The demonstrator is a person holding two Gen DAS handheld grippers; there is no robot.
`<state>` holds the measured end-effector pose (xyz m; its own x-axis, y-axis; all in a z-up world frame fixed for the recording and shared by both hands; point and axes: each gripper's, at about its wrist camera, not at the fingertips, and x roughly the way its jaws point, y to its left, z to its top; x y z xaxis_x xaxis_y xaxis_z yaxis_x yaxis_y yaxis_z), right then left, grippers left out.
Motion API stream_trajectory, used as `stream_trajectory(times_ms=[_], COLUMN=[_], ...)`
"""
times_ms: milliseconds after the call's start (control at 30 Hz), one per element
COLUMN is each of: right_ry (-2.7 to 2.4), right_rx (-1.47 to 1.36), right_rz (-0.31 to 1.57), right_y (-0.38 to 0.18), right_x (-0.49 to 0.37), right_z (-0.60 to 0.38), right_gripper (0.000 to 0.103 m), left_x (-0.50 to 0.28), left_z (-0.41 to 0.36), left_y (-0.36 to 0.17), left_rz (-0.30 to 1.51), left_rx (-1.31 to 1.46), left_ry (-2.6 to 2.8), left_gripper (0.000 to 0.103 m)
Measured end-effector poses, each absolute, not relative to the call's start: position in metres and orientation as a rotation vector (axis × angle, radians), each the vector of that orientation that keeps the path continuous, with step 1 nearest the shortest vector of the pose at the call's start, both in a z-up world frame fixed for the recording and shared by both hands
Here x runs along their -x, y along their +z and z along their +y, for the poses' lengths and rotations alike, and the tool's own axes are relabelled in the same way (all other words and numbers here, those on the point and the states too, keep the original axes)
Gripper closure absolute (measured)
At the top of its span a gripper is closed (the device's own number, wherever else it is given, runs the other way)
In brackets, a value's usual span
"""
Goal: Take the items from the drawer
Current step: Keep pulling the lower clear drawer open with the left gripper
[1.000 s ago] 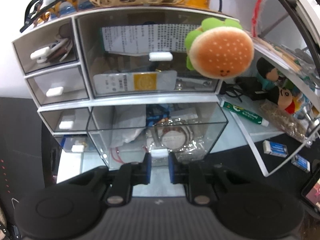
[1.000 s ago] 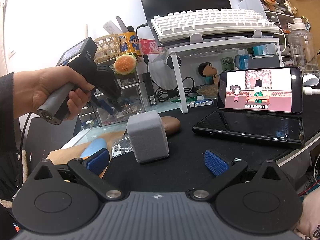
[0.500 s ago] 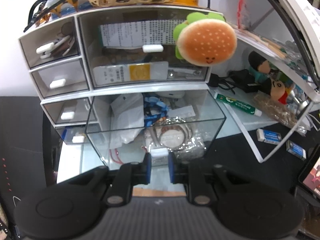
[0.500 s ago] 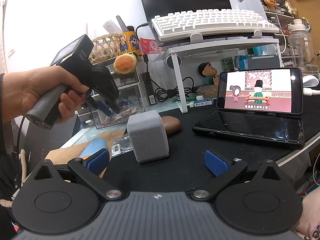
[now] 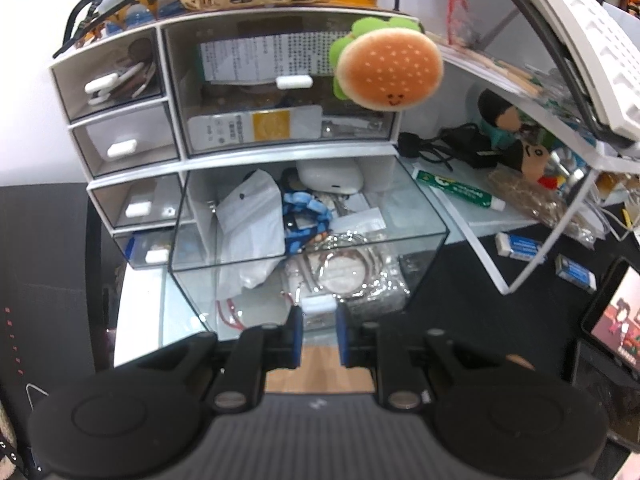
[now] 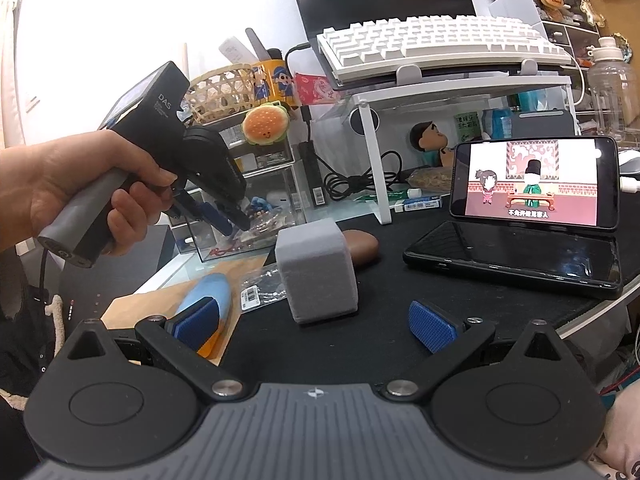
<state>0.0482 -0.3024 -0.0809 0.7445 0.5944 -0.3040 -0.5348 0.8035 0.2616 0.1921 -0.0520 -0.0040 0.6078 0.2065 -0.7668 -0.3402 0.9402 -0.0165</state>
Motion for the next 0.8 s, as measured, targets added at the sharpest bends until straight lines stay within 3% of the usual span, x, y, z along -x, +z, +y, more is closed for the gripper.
stream_trajectory(times_ms=[100, 133, 400, 567, 633, 800], right_ry=[0.622, 0.623, 0.631, 0.634, 0.636, 0.64], right_rx=[-0.154, -0.151, -0.12, -0.111, -0.107, -0.098], right_rz=[0.386, 0.385, 0.387, 0.385, 0.384, 0.382], right_y=[-0.081, -0.08, -0.078, -0.077, -0.077, -0.075], right_x=[-0.048, -0.048, -0.044, -0.042, -0.041, -0.039], right_z=[-0.3, -0.299, -0.292, -0.289, -0.287, -0.284], right_gripper=[0.0, 0.0, 0.0, 0.0, 0.0, 0.0], left_x=[-0.187, -0.185, -0.172, -0.168, -0.168, -0.169], left_z=[-0.055, -0.055, -0.065, -0.062, -0.06, -0.056], left_y=[-0.003, -0.003, 0.011, 0.031, 0.038, 0.055], left_rz=[0.868, 0.874, 0.88, 0.846, 0.83, 0.783], left_rx=[0.161, 0.165, 0.131, 0.103, 0.092, 0.064], left_ry=[0.305, 0.3, 0.222, 0.209, 0.207, 0.177], left_gripper=[0.09, 0.103, 0.101, 0.093, 0.072, 0.051])
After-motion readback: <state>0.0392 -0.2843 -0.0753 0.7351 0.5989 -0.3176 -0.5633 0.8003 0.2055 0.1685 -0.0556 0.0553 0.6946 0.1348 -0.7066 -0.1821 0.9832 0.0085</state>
